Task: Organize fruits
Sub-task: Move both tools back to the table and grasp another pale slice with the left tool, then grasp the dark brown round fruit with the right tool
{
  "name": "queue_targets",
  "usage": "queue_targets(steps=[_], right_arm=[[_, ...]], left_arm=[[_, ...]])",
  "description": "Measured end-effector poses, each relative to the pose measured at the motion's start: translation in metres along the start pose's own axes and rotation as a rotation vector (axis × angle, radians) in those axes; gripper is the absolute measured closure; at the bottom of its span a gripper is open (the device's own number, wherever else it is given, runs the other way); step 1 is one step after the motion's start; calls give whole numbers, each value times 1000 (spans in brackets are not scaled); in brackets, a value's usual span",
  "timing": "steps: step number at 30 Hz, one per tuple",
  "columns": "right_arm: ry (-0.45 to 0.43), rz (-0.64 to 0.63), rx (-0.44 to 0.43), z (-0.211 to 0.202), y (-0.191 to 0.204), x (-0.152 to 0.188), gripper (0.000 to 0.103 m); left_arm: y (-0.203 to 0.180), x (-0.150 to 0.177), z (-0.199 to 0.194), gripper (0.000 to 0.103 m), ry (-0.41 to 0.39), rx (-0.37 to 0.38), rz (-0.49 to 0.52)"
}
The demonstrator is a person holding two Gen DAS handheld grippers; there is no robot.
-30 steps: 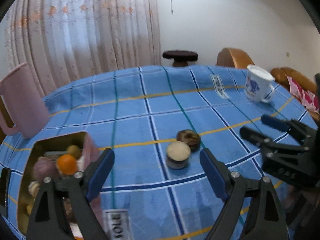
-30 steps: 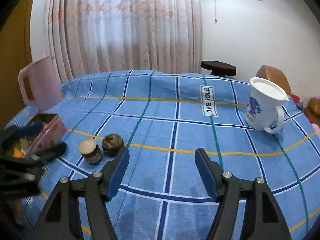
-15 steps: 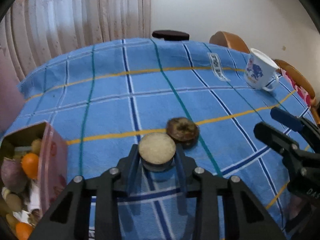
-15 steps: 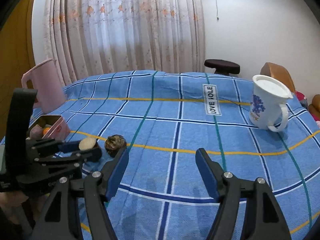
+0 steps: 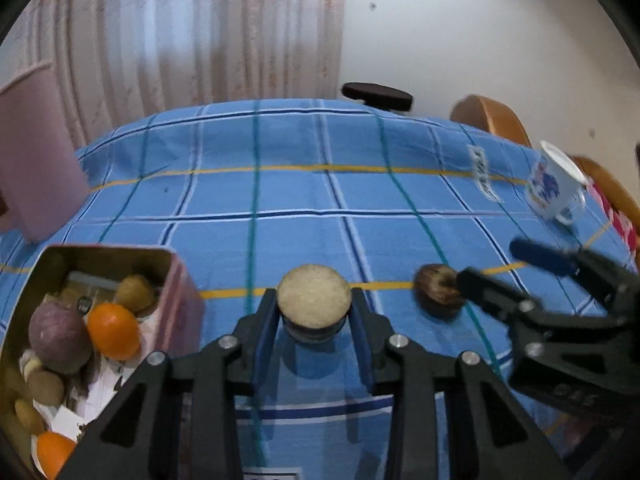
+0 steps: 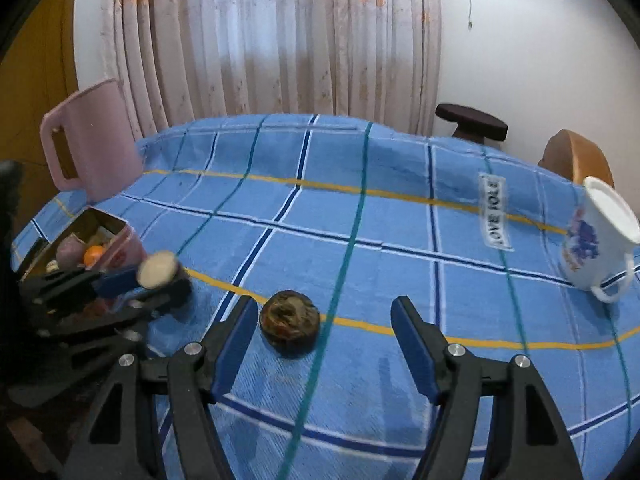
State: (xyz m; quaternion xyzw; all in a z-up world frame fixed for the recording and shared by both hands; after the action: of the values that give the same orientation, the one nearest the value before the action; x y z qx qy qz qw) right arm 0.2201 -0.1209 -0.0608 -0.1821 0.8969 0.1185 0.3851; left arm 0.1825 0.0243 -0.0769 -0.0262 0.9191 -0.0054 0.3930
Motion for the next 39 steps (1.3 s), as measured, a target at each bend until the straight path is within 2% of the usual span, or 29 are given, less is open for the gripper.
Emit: queue_targets(steps=[7, 8, 11, 12, 13, 22, 32, 39], right_arm=[[62, -27, -14, 22, 13, 0, 33], [92, -23, -23, 28, 13, 0, 35], [139, -8, -47, 37, 10, 0, 56], [136, -6, -60, 37, 11, 0, 61], [135, -9, -77, 35, 11, 2, 61], [36, -27, -92, 12, 14, 5, 61], [-89, -6, -158, -13, 10, 5, 61], [-158, -8, -162, -24, 10, 6, 61]], left_arm=[[1, 1, 1, 67, 3, 1, -3], [2, 2, 2, 67, 9, 4, -7], [2, 2, 0, 67, 6, -1, -8], [2, 2, 0, 67, 3, -4, -11], [2, 2, 0, 67, 3, -4, -11], [1, 3, -8, 67, -42, -19, 1], [-9, 2, -22, 67, -115, -50, 49], [-14, 3, -29, 67, -153, -69, 73]])
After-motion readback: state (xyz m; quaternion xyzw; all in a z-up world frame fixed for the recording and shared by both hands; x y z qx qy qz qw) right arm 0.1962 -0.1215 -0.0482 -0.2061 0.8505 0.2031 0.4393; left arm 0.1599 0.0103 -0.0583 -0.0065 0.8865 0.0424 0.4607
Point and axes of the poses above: each gripper's, at about its wrist camera, not at the fingertips, and z roughly the way its jaws point, y to its left, x to its underside, the point moved 1 cm from there along z, roughly the way its jaws point, and after that the axes turned 4 degrees about z, right-handed, at the moved point
